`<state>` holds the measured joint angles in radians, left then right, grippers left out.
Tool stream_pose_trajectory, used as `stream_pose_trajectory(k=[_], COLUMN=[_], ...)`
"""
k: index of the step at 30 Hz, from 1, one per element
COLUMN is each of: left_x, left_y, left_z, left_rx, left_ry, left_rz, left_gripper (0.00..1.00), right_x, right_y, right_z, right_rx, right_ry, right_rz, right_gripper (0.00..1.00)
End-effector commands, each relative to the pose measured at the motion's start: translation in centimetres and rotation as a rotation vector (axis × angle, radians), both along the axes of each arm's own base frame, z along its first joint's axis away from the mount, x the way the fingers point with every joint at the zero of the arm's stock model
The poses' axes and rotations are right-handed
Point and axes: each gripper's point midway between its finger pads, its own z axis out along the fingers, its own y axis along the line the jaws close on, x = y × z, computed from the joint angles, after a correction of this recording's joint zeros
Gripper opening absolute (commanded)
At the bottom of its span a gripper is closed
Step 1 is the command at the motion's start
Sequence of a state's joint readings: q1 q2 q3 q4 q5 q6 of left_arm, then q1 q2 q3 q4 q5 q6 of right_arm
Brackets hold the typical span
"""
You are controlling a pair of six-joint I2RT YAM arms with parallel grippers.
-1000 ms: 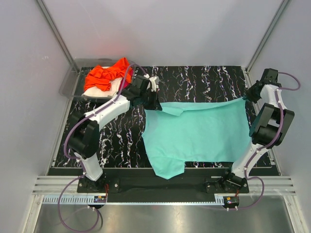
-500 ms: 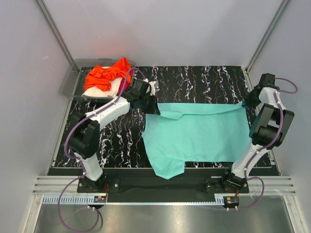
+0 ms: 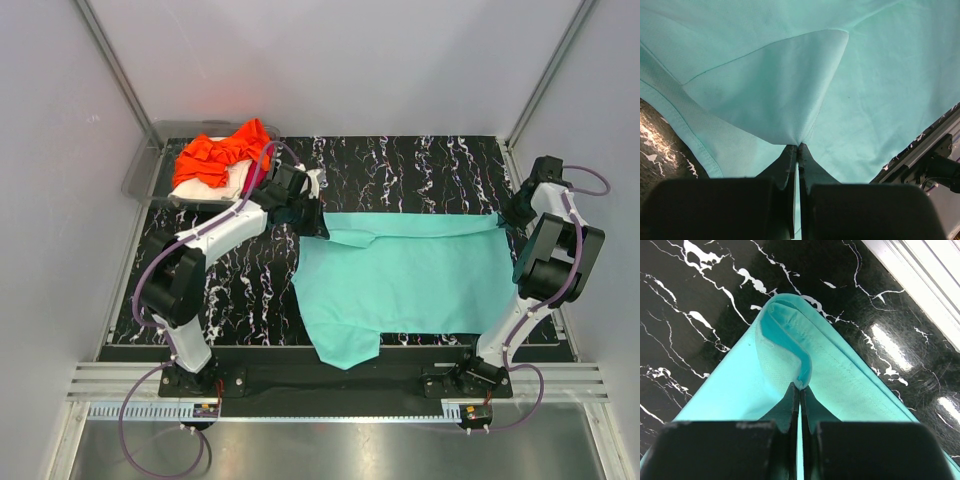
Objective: Fold and stack the t-shirts
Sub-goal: Fold the tshirt
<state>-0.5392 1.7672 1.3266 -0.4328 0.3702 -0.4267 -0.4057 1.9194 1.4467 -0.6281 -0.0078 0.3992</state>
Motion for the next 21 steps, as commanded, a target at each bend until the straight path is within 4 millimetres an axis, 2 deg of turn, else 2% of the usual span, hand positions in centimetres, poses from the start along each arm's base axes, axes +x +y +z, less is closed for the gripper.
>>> stream_pose_trajectory(k=[1, 12, 16, 21], left_x=[-0.6, -0.8, -1.0, -1.3], left_y=[0.1, 0.5, 0.5, 0.7], left_z=[0.3, -0.9, -1.1, -1.3], left_rx=[-0.018, 0.006, 0.008, 0.009], left_ry=[0.006, 0.023, 0.028, 0.036], left_rz=[-0.018, -0.023, -0.027, -0.031], left_gripper=[0.0, 0.0, 0.0, 0.0], right_x=[-0.3, -0.8, -1.5, -2.5], right_y=[-0.5, -0.6, -0.7, -0.5], right_z=[1.4, 0.9, 1.1, 0.5], right_rx=[-0.051, -0.054, -0.067, -0.064], right_ry=[-0.011, 0.016, 0.031, 0.056], right_rz=[0.001, -0.014, -0.035, -0.053], right_gripper=[0.0, 0.01, 0.0, 0.01])
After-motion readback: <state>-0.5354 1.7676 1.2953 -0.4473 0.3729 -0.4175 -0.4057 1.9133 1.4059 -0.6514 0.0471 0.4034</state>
